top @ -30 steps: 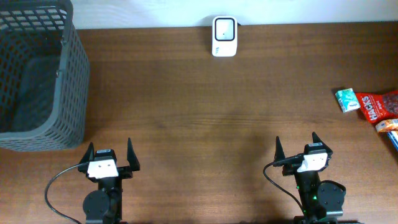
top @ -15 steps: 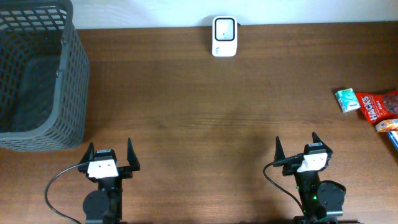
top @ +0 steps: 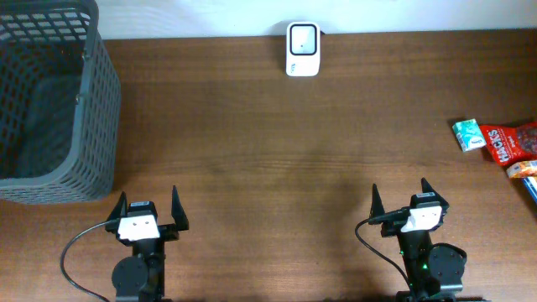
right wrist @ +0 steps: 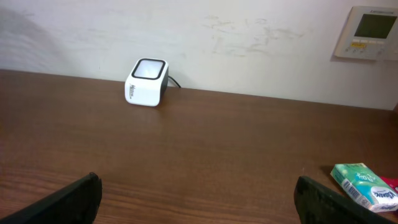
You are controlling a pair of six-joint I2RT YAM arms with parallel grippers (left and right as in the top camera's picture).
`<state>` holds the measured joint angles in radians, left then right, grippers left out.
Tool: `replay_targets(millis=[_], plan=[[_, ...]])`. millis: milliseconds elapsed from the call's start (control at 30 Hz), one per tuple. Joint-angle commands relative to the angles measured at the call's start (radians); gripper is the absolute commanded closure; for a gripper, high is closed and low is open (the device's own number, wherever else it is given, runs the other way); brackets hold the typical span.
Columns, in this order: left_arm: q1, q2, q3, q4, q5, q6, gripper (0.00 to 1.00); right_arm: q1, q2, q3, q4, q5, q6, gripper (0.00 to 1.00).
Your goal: Scan the item barcode
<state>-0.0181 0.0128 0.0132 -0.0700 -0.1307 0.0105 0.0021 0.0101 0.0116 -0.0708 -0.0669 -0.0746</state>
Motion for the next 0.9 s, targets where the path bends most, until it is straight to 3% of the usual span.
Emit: replay_targets(millis=[0,867], plan=[[0.006,-0.008,-0.004,-0.002,0.011,0.008,0.01,-0.004,-0.006,-0.006,-0.005,0.016,0.008,0.02],[0.006,-0.008,-0.004,-0.002,0.011,0.008,0.01,-0.003,-0.006,-0.006,-0.013,0.072,0.083,0.02]])
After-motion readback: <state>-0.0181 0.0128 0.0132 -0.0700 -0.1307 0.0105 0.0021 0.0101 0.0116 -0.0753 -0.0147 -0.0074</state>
